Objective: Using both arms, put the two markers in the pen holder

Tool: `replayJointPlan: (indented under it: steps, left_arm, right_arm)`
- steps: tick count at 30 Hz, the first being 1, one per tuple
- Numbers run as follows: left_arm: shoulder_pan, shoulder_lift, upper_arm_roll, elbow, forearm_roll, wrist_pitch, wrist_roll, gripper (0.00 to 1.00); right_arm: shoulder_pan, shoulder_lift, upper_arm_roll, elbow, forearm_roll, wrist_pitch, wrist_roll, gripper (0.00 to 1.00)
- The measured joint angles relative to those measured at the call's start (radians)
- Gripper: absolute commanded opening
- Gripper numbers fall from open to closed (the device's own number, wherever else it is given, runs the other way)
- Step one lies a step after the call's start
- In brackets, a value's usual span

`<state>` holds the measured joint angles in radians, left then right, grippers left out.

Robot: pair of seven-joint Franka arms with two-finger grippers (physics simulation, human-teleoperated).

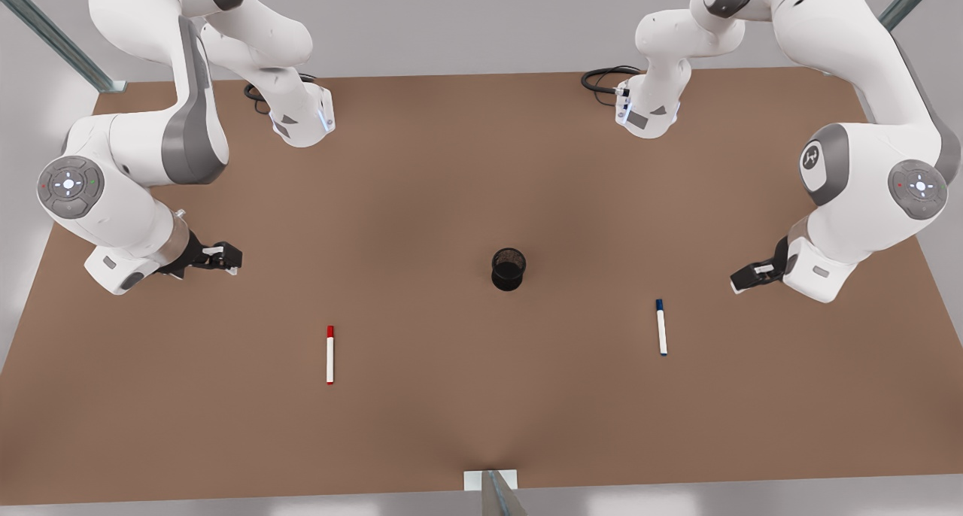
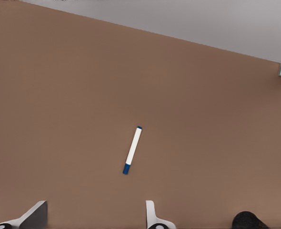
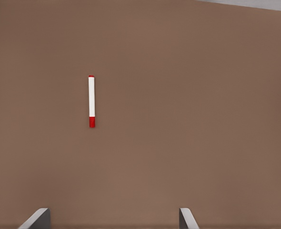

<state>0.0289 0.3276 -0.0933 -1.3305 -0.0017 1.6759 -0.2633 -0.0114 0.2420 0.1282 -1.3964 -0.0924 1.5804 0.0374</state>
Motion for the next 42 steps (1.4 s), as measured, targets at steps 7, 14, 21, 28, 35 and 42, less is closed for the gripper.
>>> replayJointPlan:
  steps: [7, 14, 21, 28, 35, 42]
  left_arm:
    - [-0.041, 0.059, -0.002, -0.127, -0.009, 0.093, 0.065, 1.00]
    - [-0.042, 0.168, 0.000, -0.283, -0.047, 0.343, 0.082, 1.00]
    - [-0.027, 0.238, 0.004, -0.313, -0.048, 0.486, 0.097, 0.96]
    - [-0.035, 0.308, 0.006, -0.327, -0.020, 0.532, 0.108, 0.87]
    - [-0.038, 0.369, 0.006, -0.310, 0.005, 0.562, 0.114, 0.78]
    - [-0.052, 0.431, 0.004, -0.268, 0.042, 0.578, 0.119, 0.67]
  right_arm:
    - [0.002, 0.000, 0.000, 0.000, 0.000, 0.000, -0.001, 1.00]
    - [0.001, 0.000, 0.000, 0.000, 0.000, 0.000, -0.002, 1.00]
    - [-0.003, 0.048, -0.001, 0.000, 0.000, 0.022, -0.002, 1.00]
    - [-0.055, 0.209, 0.000, -0.214, 0.003, 0.257, 0.006, 1.00]
    - [0.022, 0.575, -0.015, 0.183, -0.002, 0.469, 0.013, 1.00]
    - [0.157, 0.749, -0.069, 0.364, 0.022, 0.469, 0.062, 1.00]
